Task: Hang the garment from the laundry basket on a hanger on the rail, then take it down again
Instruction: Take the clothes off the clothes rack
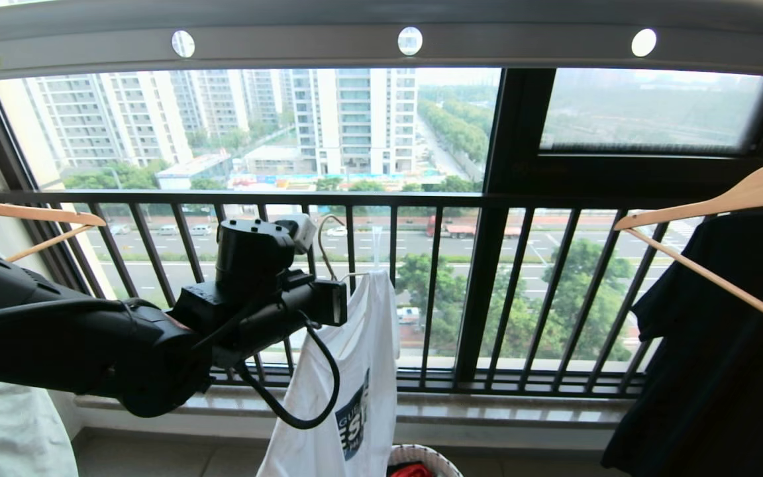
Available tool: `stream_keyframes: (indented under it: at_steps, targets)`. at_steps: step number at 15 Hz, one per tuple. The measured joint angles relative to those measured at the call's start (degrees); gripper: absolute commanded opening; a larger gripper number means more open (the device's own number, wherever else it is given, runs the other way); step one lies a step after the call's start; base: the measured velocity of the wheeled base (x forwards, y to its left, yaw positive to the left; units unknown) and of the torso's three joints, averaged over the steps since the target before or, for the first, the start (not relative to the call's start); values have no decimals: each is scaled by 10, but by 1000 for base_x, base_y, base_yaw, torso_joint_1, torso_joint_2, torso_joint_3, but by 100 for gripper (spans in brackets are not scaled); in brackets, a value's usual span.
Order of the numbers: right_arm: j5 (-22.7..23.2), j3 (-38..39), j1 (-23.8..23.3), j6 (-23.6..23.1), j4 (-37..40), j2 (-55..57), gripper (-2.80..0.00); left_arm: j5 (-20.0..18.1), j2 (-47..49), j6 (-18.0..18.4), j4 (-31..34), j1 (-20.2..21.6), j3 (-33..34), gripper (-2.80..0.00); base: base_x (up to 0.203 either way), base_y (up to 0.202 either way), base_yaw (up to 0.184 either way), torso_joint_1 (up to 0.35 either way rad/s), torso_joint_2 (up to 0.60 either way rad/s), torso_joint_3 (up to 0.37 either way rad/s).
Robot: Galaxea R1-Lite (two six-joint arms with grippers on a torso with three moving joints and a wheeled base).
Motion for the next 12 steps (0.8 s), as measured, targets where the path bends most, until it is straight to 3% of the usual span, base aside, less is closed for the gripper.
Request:
stream_keyframes:
  at_steps: [2, 5, 9, 12]
  targets:
    - [0, 0, 0, 1, 0, 0, -280, 0, 35, -3, -32, -5, 0, -280, 0, 0, 0, 0, 0, 0]
    - [0, 0, 0, 1, 0, 0, -280, 4, 75, -31, -37, -25, -3, -280, 0, 0, 0, 0, 0, 0]
    - [-4, -1, -2, 0, 0, 0, -280, 5, 90, -34, -38, -37, -4, -280, 0, 0, 0, 0, 0, 0]
    - [-24, -60, -2, 0, 28, 3, -280, 5, 84, -45, -38, -39, -3, -280, 0, 0, 0, 0, 0, 0]
